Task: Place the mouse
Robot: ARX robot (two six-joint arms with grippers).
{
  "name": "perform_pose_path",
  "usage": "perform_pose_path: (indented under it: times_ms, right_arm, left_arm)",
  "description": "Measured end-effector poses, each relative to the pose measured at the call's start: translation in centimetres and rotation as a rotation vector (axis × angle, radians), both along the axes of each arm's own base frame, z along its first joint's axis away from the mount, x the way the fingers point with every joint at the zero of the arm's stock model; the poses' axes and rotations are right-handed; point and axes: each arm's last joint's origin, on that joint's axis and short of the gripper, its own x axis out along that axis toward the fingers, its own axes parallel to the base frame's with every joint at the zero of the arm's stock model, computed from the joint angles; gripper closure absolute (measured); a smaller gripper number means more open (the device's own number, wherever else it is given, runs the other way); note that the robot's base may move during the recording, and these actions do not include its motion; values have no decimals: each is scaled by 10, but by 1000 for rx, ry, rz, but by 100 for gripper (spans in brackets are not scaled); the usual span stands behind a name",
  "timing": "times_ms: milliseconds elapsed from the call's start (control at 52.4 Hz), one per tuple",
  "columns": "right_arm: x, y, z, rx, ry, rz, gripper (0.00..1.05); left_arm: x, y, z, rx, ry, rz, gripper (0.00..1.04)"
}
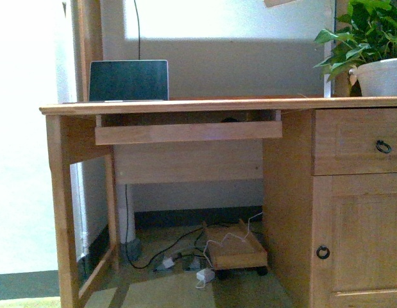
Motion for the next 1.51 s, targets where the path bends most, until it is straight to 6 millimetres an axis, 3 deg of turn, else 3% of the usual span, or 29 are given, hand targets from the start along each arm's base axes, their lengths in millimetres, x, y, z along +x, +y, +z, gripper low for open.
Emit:
perform_pose_path:
  times_ms: [1509]
  right_arm:
    - [0, 0, 0, 0, 0, 0, 7]
  left_arm:
    - [0, 0, 0, 0, 0, 0, 8]
